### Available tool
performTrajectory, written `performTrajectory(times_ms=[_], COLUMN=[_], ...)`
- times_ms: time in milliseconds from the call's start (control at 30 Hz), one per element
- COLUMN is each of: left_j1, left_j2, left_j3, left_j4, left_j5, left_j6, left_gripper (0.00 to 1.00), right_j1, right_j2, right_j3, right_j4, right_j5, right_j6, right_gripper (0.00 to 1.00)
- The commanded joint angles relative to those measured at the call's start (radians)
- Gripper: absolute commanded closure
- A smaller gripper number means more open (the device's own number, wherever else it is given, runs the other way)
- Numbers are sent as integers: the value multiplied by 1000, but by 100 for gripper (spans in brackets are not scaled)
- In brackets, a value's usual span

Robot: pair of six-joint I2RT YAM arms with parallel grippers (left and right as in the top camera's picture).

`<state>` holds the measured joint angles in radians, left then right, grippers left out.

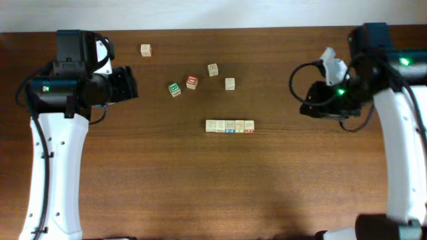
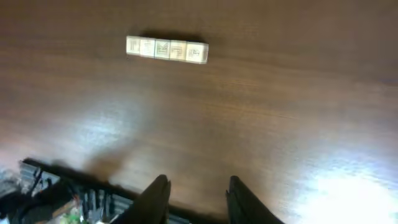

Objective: Rotate 5 blocks
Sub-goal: 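Bring the left gripper to the row's left end and right gripper to right end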

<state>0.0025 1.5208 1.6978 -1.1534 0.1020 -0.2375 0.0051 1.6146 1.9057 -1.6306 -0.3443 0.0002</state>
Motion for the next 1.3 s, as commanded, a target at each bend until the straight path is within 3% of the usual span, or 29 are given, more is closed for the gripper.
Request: performTrajectory(times_ms=[0,133,267,433,567,733,900,1000,1267], left_j1=[-6,-42,-116,-164,-163,-164,-168,-168,-168], left_j2=[12,40,113,240,344,436,519,541,546], left_j3=[-77,-175,-231,-231,-231,-231,-231,-233,-240], left_j4=[39,116,182,257,263,275,315,308,352], left_j5=[44,45,137,312,373,382,537,550,545], left_j6=[-77,-76,-27,76,84,98,178,209,161], left_gripper=[79,84,100,100,100,100,100,100,100], right_j1=[-29,-53,-77,-92,-92,-92,-91,-91,-90], right_j2=[-52,-51,-50,-37,2,69,167,218,306], right_j3=[-19,-142,-350,-563,-684,-728,-728,-728,-728], right_j4=[59,182,403,628,753,827,871,880,954], right_j5=[44,6,-122,-177,-227,-270,-364,-380,-459], right_j6=[8,9,8,29,45,36,-19,-20,-23], right_gripper=[69,70,76,85,85,86,91,92,92])
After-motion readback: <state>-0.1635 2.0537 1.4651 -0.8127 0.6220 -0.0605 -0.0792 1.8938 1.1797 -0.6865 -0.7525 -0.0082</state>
